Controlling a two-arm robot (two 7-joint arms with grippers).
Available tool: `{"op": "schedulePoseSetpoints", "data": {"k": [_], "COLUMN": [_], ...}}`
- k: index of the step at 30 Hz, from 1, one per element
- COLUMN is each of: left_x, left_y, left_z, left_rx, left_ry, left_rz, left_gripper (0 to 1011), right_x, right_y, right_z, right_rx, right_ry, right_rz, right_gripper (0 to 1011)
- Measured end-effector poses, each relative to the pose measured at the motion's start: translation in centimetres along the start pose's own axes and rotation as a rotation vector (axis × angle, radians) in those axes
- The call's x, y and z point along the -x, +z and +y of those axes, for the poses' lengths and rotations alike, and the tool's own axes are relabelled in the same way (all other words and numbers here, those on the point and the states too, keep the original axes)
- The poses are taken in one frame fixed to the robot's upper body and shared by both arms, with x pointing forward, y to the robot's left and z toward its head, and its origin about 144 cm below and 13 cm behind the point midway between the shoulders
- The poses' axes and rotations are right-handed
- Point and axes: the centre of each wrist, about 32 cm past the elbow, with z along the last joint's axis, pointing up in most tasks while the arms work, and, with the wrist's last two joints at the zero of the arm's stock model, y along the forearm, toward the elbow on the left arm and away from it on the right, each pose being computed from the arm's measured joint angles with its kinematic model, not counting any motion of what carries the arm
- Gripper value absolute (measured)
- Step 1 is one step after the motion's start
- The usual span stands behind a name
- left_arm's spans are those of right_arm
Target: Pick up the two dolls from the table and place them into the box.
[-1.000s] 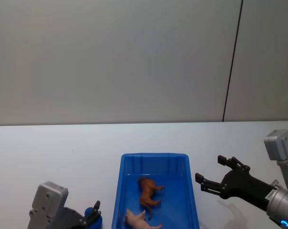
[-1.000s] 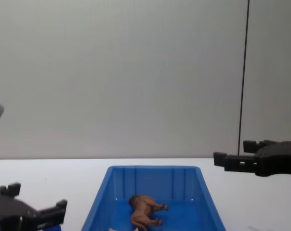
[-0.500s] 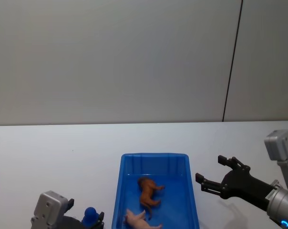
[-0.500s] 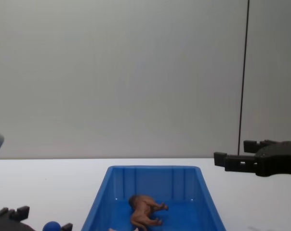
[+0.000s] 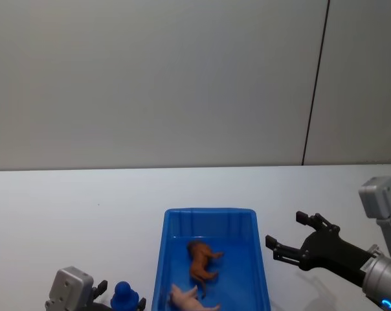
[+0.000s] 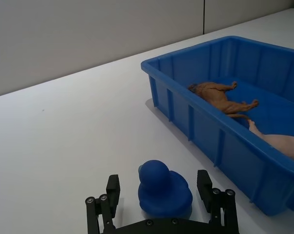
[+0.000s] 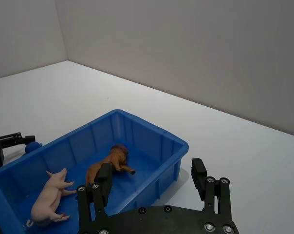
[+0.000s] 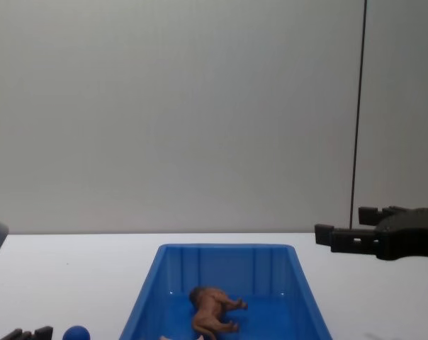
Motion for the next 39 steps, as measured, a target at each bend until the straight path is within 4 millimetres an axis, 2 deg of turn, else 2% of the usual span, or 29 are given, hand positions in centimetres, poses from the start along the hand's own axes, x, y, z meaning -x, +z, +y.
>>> {"op": "schedulePoseSetpoints", "data": {"k": [6,14,19,23,31,35,39], "left_x": [-0.2,-0.5,-0.8,-1.1,-1.7,-1.6,-1.3], "left_y": [-0.5,-0.6,-0.2,0.8,4.0,6.1,7.2], "left_z": [-0.3,-0.7,-0.9,-1.1,-2.0,-2.8,-3.5], "left_rx": [-0.008,-0.003,0.011,0.036,0.106,0.152,0.176], "left_ry": [-0.011,-0.019,-0.017,-0.015,-0.001,-0.01,-0.027], "left_rz": [0.011,0.017,0.007,-0.015,-0.087,-0.13,-0.155], "left_gripper": [907,662,572,535,482,447,443], "right_x": [0.0,0.0,0.0,0.0,0.0,0.0,0.0], "right_y": [0.0,0.0,0.0,0.0,0.0,0.0,0.0], "right_z": [0.0,0.0,0.0,0.0,0.0,0.0,0.0], "right_rx": [0.0,0.0,0.0,0.0,0.0,0.0,0.0], "right_ry": [0.0,0.0,0.0,0.0,0.0,0.0,0.0], "right_rz": [0.0,0.0,0.0,0.0,0.0,0.0,0.0], "right_gripper": [1001,1001,1001,1001,1001,1001,1001]}}
